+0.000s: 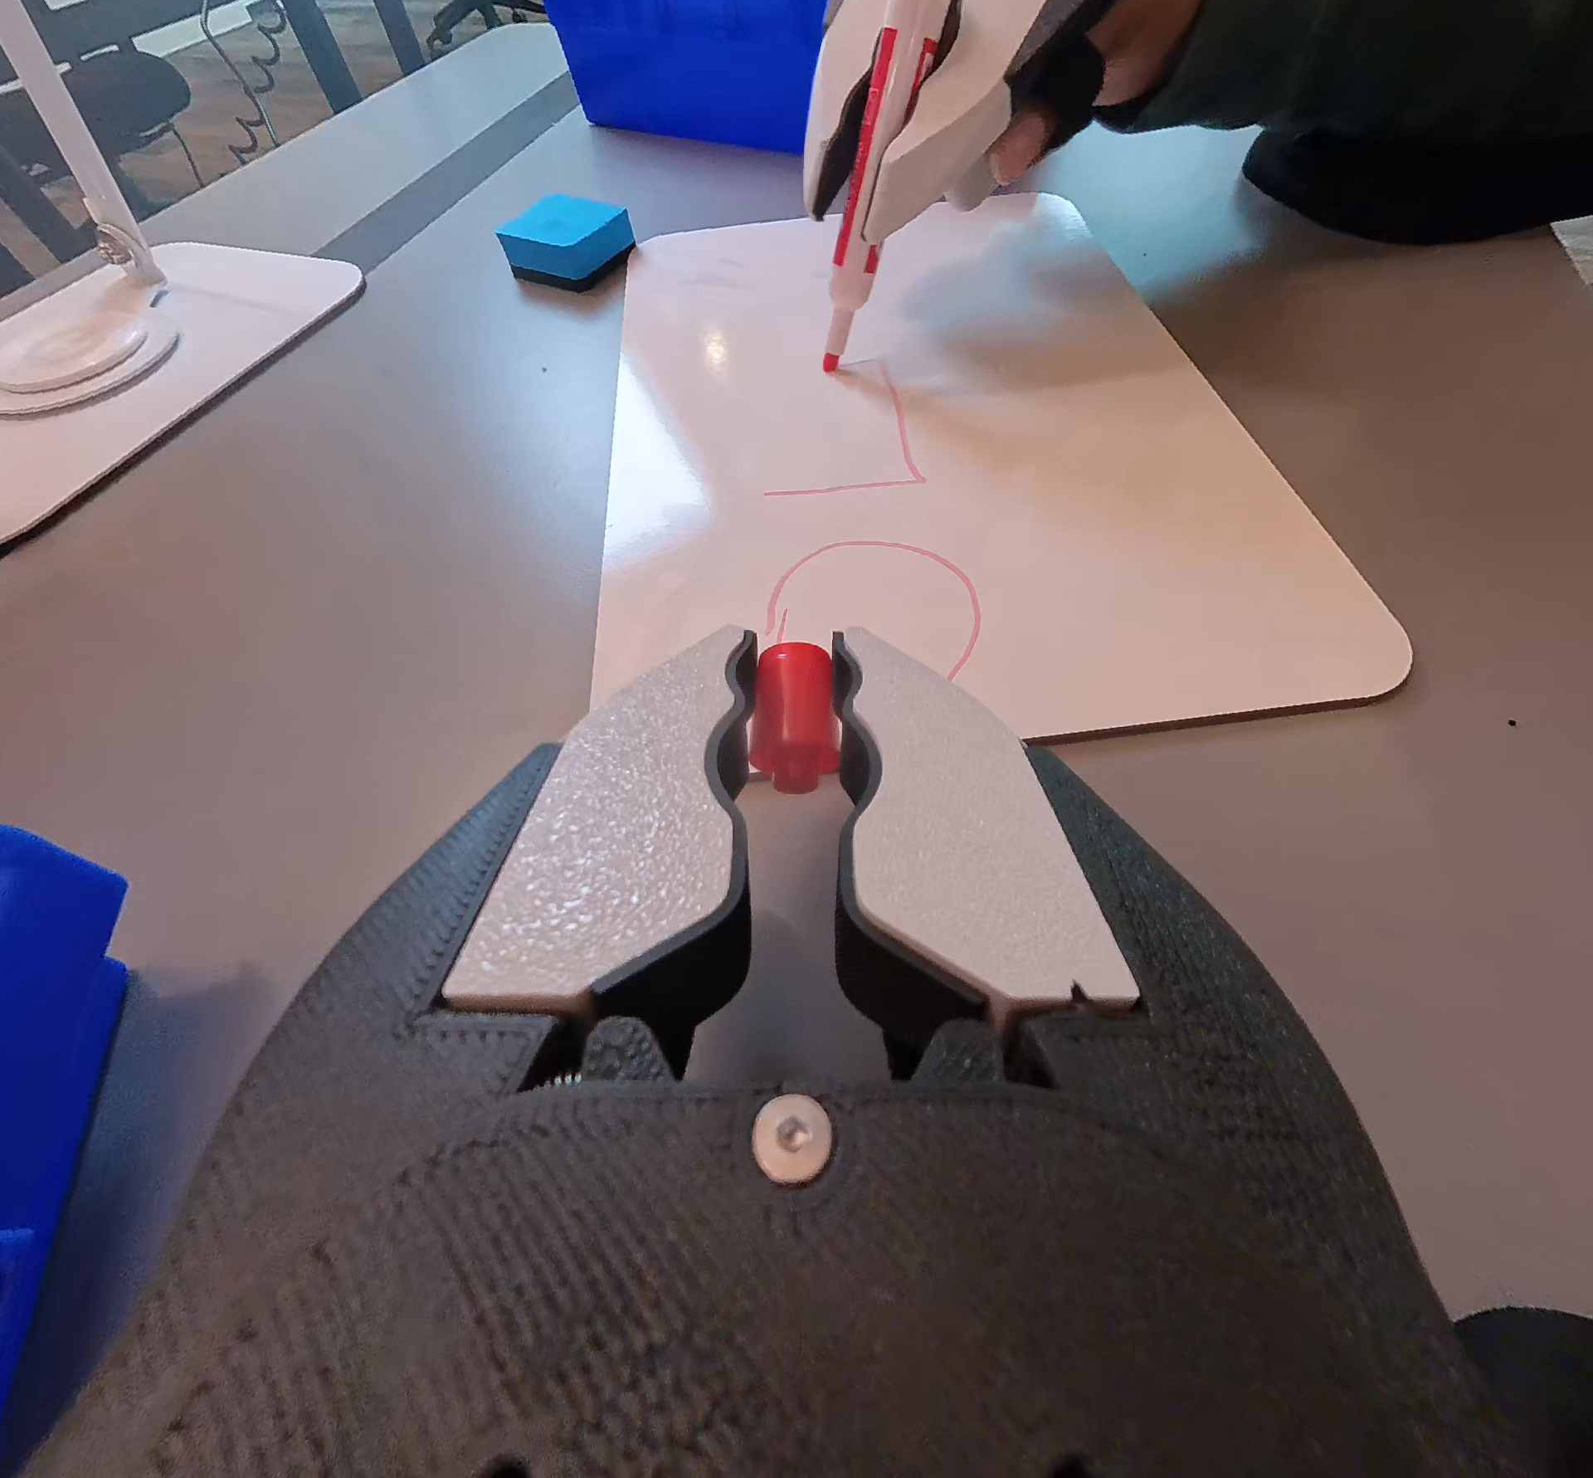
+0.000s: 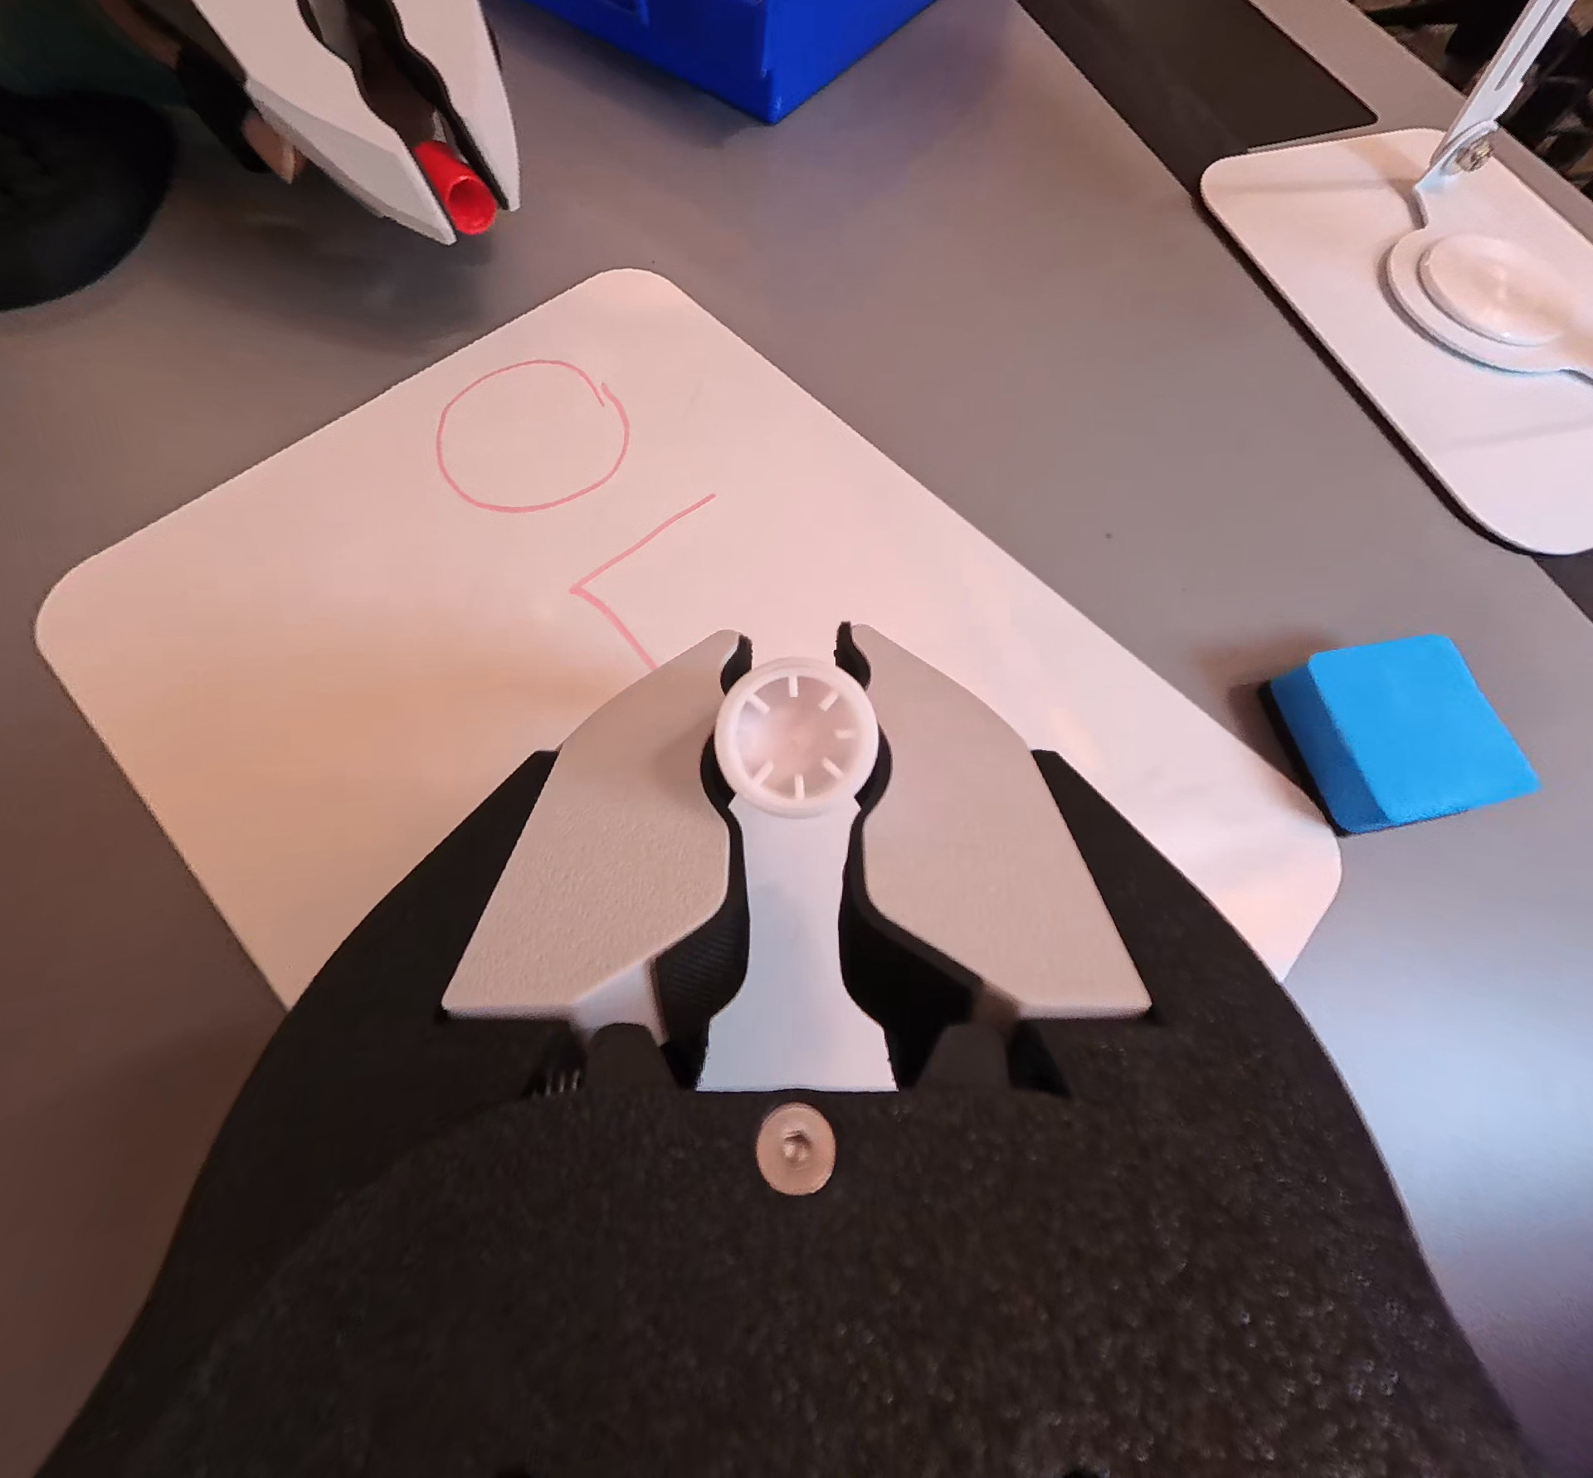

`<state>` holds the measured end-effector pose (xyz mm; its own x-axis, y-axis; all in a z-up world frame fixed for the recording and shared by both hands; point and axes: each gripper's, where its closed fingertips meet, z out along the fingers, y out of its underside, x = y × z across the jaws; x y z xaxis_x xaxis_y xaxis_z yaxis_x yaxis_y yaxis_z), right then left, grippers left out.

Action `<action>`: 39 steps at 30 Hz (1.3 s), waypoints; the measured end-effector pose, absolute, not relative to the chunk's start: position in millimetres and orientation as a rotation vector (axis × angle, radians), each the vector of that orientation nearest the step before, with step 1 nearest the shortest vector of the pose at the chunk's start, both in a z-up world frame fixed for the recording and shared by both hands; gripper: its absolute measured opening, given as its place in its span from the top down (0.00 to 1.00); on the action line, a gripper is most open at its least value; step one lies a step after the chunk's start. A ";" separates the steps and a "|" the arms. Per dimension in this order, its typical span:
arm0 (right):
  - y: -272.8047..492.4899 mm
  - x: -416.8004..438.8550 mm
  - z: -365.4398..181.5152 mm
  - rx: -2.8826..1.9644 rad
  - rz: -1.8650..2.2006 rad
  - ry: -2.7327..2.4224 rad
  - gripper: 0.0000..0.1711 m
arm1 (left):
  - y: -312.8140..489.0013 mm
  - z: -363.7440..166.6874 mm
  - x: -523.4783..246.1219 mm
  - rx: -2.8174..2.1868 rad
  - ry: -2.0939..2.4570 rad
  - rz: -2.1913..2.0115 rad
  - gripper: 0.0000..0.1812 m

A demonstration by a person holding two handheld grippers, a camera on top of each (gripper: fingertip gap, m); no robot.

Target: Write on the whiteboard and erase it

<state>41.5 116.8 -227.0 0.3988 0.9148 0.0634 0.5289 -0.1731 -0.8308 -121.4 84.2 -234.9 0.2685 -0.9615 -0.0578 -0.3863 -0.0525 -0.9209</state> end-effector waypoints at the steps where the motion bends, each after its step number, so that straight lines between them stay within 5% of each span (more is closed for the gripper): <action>1: 119.9 39.7 -227.1 -1.833 0.594 -1.245 0.88 | 84.0 -234.7 -121.4 -1.610 1.273 -0.779 0.91; 39: 129.0 -39.5 -227.0 -1.738 0.686 -1.379 0.88 | 77.9 -231.0 -118.4 -1.574 1.295 -0.796 0.91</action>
